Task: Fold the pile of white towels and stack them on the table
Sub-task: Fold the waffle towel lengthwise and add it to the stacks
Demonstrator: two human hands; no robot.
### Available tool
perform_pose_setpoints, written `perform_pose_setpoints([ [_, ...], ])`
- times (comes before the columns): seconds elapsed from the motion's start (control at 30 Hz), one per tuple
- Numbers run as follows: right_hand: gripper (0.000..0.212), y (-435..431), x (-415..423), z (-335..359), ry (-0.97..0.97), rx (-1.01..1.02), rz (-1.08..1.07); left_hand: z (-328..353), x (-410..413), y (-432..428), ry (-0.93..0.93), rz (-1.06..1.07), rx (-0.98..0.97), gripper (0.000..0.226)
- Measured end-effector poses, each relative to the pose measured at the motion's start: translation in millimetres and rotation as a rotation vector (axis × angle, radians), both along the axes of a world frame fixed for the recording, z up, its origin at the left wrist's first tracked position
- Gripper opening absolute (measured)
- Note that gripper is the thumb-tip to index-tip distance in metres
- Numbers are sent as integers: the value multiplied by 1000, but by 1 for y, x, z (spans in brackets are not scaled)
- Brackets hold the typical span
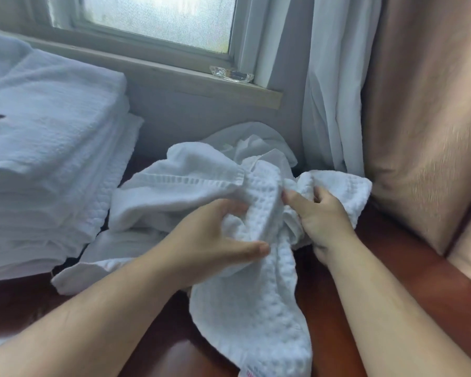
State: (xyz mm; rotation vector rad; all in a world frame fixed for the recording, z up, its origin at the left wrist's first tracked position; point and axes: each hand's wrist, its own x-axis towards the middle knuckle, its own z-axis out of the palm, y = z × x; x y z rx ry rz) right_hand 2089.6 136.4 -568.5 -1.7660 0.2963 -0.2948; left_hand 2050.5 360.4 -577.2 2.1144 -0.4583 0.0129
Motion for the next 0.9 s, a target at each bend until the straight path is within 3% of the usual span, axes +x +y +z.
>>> perform_pose_setpoints([
  [0.07, 30, -4, 2, -5, -36, 102, 6, -6, -1, -7, -74, 34, 83, 93],
  [0.1, 24, -6, 2, -8, -57, 155, -15, -10, -1, -10, -114, 50, 125, 96],
  [0.2, 31, -6, 3, -10, -138, 348, -41, -18, 2, -14, -228, 112, 223, 101],
  [0.27, 39, -2, 3, -9, -185, 540, 6, -19, 7, -13, -235, 143, 182, 100],
  [0.37, 51, -5, 2, -3, -223, 916, 94, -20, 12, -8, -166, 135, 8, 101],
  [0.43, 44, -9, -3, 1, -232, 1010, 194, -18, 12, -6, -89, 123, -173, 104],
  [0.5, 34, -9, -10, 3, -235, 1040, 234, -11, 10, -2, 6, 119, -463, 93],
  [0.6, 43, -7, -12, 8, -166, 814, 65, -6, 10, 5, 247, -73, -856, 46],
  [0.67, 66, -8, -11, 15, -8, 418, -117, -3, 8, 4, 263, -101, -833, 36],
  [0.77, 105, -11, -12, 25, 178, -114, -240, 1, 6, -1, 272, -48, -619, 42],
  [0.83, 128, -18, -12, 24, 179, -160, -207, 3, 7, 1, 309, -72, -508, 30],
  [0.9, 118, -22, -13, 20, 161, 54, -136, 2, 6, 4, 338, -45, -512, 25],
])
